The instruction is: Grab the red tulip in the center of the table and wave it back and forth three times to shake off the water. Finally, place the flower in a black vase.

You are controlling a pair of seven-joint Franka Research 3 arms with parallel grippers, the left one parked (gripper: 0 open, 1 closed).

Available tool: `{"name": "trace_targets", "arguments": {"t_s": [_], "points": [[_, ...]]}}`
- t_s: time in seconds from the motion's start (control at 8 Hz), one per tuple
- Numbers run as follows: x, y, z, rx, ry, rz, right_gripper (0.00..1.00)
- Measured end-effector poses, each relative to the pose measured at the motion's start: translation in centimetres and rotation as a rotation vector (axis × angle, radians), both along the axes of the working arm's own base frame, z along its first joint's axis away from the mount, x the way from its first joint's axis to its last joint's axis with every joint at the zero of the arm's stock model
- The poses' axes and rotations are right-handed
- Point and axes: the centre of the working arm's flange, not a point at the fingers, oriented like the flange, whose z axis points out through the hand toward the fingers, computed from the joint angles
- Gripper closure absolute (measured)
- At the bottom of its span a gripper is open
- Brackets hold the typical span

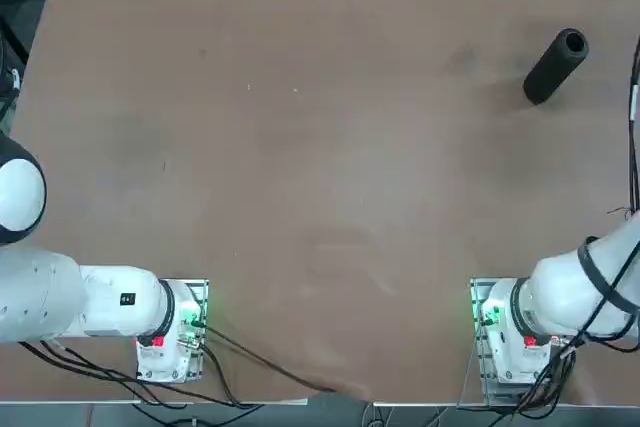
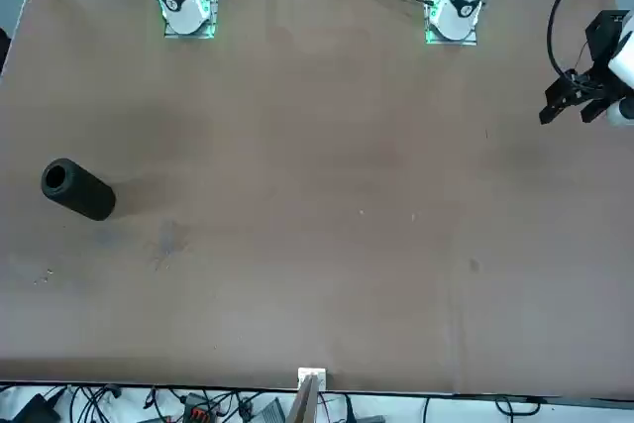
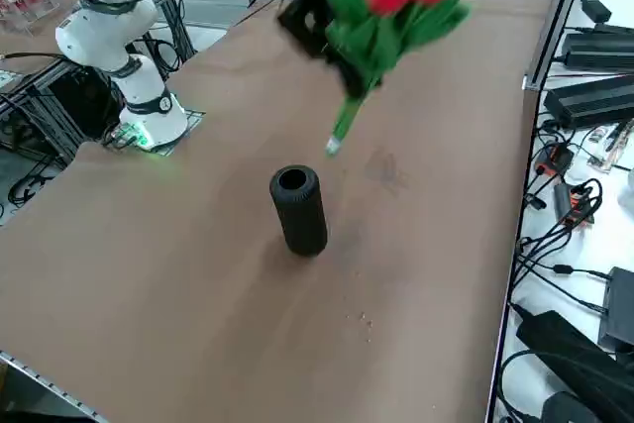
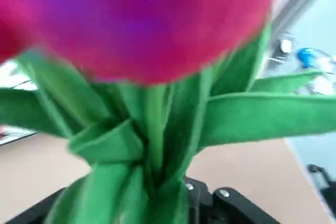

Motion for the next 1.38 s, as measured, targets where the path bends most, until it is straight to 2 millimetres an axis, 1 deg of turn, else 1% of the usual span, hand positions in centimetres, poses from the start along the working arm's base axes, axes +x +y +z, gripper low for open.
{"name": "trace_targets", "arguments": {"t_s": [0.12, 0.25, 0.38, 0.5, 0.62, 0.75, 0.88, 1.0, 1.12, 1.38], "points": [[1.0, 6.7, 0.1, 0.011, 0.006, 0.053, 0.85], [1.5, 14.8, -0.5, 0.012, 0.021, 0.082, 0.85], [1.1, 22.9, -1.4, 0.03, 0.032, 0.084, 0.85], [0.1, 29.4, -2.1, 0.052, 0.029, 0.067, 0.85], [-1.0, 33.5, -2.5, 0.065, 0.033, 0.044, 0.85], [-1.6, 34.5, -2.7, 0.064, 0.05, 0.02, 0.85], [-1.5, 32.6, -2.5, 0.054, 0.063, -0.016, 0.85], [-1.0, 28.4, -2.0, 0.03, 0.077, -0.057, 0.85], [-0.7, 22.7, -1.4, -0.011, 0.103, -0.075, 0.85], [-0.8, 9.4, -0.7, -0.056, 0.157, -0.058, 0.85]]}}
